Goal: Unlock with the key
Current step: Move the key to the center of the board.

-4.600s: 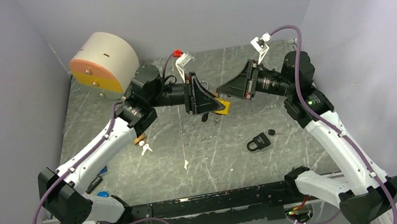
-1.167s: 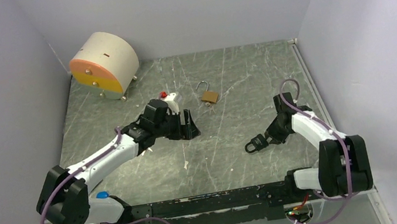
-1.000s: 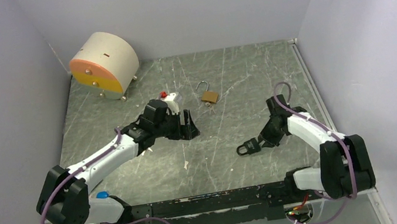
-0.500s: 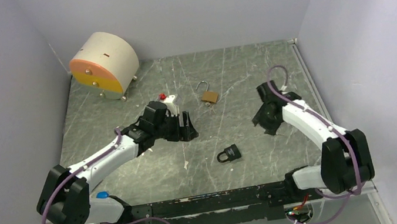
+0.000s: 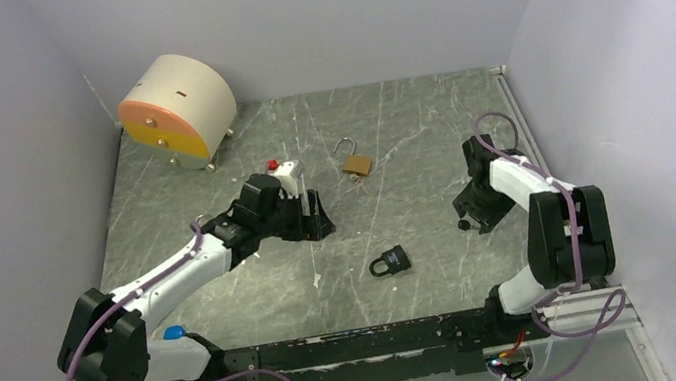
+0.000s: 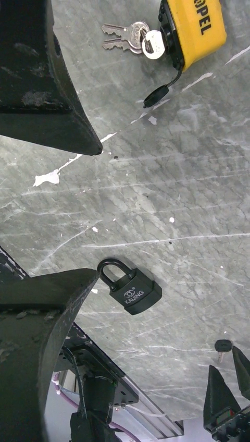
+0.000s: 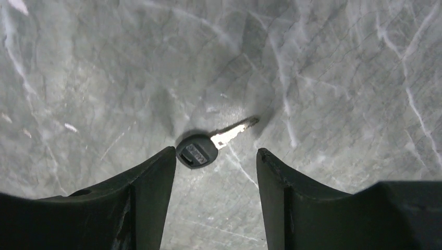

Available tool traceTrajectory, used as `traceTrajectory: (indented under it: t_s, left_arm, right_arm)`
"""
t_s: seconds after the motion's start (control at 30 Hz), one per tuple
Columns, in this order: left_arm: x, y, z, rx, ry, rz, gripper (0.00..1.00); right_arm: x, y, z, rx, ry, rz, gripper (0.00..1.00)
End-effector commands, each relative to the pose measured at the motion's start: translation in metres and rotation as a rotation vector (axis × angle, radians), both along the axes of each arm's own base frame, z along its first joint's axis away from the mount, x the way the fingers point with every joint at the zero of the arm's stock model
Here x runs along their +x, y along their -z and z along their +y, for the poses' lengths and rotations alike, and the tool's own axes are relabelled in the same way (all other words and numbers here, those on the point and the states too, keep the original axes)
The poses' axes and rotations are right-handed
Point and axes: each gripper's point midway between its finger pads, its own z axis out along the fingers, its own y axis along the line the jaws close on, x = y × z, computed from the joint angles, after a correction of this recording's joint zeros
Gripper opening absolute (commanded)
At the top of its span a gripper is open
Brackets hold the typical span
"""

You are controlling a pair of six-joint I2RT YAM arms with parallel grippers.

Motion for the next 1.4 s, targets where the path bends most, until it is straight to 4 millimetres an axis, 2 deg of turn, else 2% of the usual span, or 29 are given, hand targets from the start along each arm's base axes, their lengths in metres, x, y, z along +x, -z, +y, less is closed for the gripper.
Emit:
traceTrajectory:
  t_s: [0.0,0.13,0.3,0.47,0.53,0.77,0.93,1.0,1.1,1.17,1.37]
  left_arm:
    - [0.005,-0.01,0.0,-0.019,-0.008,-0.046,0.83]
    - [0.005,-0.008,-0.001,-0.019,-0.004,-0.037,0.83]
    - [0.005,-0.008,0.0,-0.021,-0.01,-0.037,0.83]
    - [0.005,-0.009,0.001,-0.02,-0.012,-0.043,0.83]
    - [0.005,-0.009,0.0,-0.024,-0.013,-0.043,0.83]
    - [0.005,-0.007,-0.002,-0.028,-0.008,-0.031,0.83]
    - [0.005,-0.006,-0.002,-0.031,-0.006,-0.028,0.83]
    - [0.005,-0.007,-0.003,-0.033,-0.008,-0.03,0.83]
    - [0.005,-0.007,-0.003,-0.037,-0.005,-0.028,0.83]
    - [0.004,-0.007,-0.003,-0.041,-0.004,-0.028,0.83]
    - [0.004,-0.009,-0.002,-0.042,-0.009,-0.035,0.84]
  right_arm:
    - [0.03,-0.01,-0.011,-0.02,0.006,-0.071,0.6]
    - [0.028,0.002,-0.003,0.025,-0.006,-0.032,0.57]
    - [0.013,0.022,0.007,0.081,-0.007,0.026,0.51]
    - [-0.009,0.027,0.013,0.109,-0.049,0.078,0.34]
    - [-0.021,0.027,0.013,0.108,-0.072,0.096,0.31]
    - [-0.047,0.026,0.03,0.151,-0.286,0.117,0.31]
    - [-0.041,0.017,0.042,0.163,-0.465,0.081,0.32]
    - [-0.042,0.013,0.035,0.125,-0.453,0.103,0.34]
    - [-0.048,0.012,0.027,0.086,-0.398,0.155,0.48]
    - [-0.05,0.014,0.029,0.096,-0.374,0.149,0.53]
    - [-0.052,0.022,0.046,0.145,-0.391,0.142,0.49]
